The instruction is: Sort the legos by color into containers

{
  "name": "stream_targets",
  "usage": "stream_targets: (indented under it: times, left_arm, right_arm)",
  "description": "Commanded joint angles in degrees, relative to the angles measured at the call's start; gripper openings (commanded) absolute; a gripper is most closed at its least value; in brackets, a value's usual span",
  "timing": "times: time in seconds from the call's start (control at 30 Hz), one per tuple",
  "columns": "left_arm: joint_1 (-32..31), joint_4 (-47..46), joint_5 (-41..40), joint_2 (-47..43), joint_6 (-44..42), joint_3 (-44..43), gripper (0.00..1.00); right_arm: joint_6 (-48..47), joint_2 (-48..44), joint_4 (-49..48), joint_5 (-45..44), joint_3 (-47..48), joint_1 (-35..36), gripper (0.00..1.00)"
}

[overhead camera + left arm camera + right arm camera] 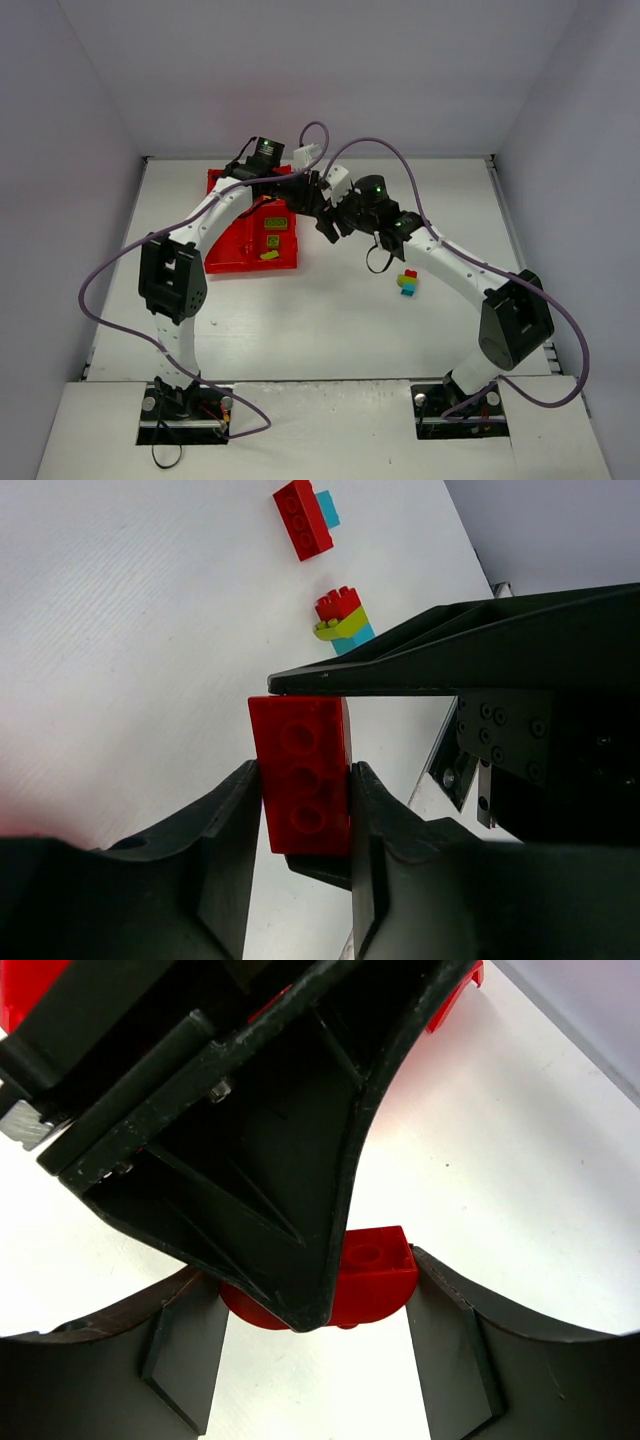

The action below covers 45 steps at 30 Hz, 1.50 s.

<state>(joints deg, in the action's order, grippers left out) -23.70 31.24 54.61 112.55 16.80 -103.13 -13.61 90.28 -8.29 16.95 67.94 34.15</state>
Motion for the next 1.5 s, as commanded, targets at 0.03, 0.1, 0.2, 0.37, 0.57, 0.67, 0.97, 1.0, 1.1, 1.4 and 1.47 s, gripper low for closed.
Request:
stream_targets:
  times: [0.03,0.1,0.2,0.37,0.57,0.67,0.97,1.0,1.1,1.4,1.47]
  left_arm:
    - [-0.6,-0.9,-0.2,-1.9,-2.1,-0.7,0.10]
    - [-0.5,-0.9,-0.5,-2.4,-2.2,-0.2,0.04]
    - [0.1,-1.4,-1.4,-3.4,-2.3,0.8,0.00]
    - [2.7,-1.8,-4.0,-5.8,-2.3,3.4,0.00]
    - [8.6,1.7,-15.5,-11.2,-3.6,7.1,0.00]
    - [11.1,2.9,-25.6,-15.9,-3.8,9.9,0.00]
    - [13.0,4.1,-52.1,-24.8,-3.4,21.1,0.00]
    - [13.1,4.1,-52.9,-24.5,-2.6,22.7,0.00]
    - [13.2,2.0,-55.7,-23.6,-1.5,25.4,0.00]
    - [13.7,1.0,-56.5,-20.9,0.7,23.5,0.56]
    - [13.7,1.4,-56.5,-21.1,1.0,22.4,0.62]
  right_arm:
    - [-0.2,-2.2,-4.6,0.7,1.6,-0.2,0.03]
    - [0.2,-2.2,-4.6,0.4,1.4,-0.2,0.09]
    - [1.0,-2.0,-4.6,-0.6,1.2,-0.3,0.49]
    - [3.8,-1.2,-4.5,-2.4,1.1,-0.8,1.00]
    - [6.7,-1.3,-4.5,-3.2,0.6,-2.1,1.00]
    - [9.2,-1.4,-4.5,-4.5,0.3,-3.7,1.00]
    - [27.4,-3.5,-3.7,-10.4,-4.0,-15.0,0.98]
    - [29.1,-3.9,-3.4,-10.8,-4.8,-16.8,0.94]
    - [30.0,-4.1,-1.7,-11.6,-5.1,-18.9,0.91]
    - [31.4,-5.4,6.4,-14.8,-6.2,-25.5,0.79]
    - [33.4,-6.0,8.0,-16.7,-8.0,-26.4,0.73]
